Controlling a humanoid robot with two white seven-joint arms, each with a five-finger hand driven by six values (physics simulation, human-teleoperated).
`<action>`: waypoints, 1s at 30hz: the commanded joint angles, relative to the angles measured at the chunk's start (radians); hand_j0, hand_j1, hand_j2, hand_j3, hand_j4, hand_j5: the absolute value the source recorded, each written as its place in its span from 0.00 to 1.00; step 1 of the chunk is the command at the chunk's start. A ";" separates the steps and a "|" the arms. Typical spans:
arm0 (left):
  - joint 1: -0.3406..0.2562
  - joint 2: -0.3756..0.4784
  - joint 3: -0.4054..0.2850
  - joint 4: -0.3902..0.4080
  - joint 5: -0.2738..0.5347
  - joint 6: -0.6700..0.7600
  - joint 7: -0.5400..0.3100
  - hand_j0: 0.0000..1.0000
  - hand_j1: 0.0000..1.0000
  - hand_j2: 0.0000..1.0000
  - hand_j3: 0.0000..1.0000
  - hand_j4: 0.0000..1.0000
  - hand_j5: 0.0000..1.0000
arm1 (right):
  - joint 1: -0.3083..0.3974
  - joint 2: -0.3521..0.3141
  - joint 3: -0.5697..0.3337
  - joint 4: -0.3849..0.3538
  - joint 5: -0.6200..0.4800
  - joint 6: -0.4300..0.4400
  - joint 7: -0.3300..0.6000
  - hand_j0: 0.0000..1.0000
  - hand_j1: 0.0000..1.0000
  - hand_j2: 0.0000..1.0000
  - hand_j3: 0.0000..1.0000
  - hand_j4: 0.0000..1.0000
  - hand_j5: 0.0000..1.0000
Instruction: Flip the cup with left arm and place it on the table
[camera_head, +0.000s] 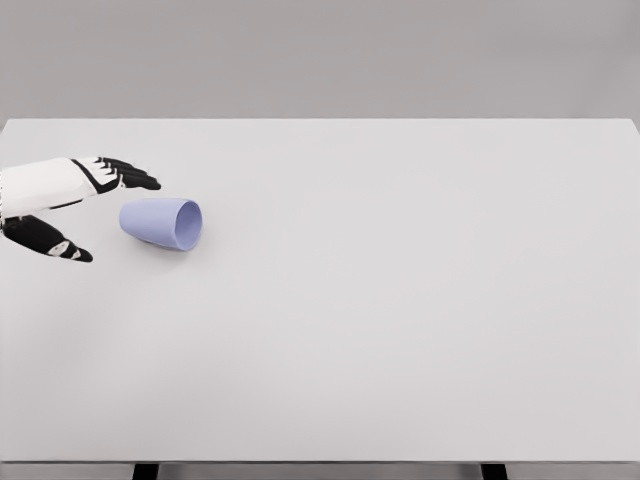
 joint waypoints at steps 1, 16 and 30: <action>0.000 -0.036 -0.026 0.001 0.037 0.105 -0.003 1.00 1.00 1.00 1.00 1.00 1.00 | 0.000 0.000 0.000 -0.001 0.000 0.000 0.000 1.00 1.00 1.00 1.00 1.00 1.00; -0.003 -0.124 -0.166 -0.031 -0.276 0.492 0.229 1.00 1.00 1.00 1.00 1.00 1.00 | 0.000 0.000 0.000 -0.001 0.000 0.000 0.000 1.00 1.00 1.00 1.00 1.00 1.00; -0.052 -0.259 -0.258 0.038 -0.383 0.624 0.275 1.00 1.00 1.00 1.00 1.00 1.00 | 0.000 0.000 0.000 -0.001 0.000 0.000 0.000 1.00 1.00 1.00 1.00 1.00 1.00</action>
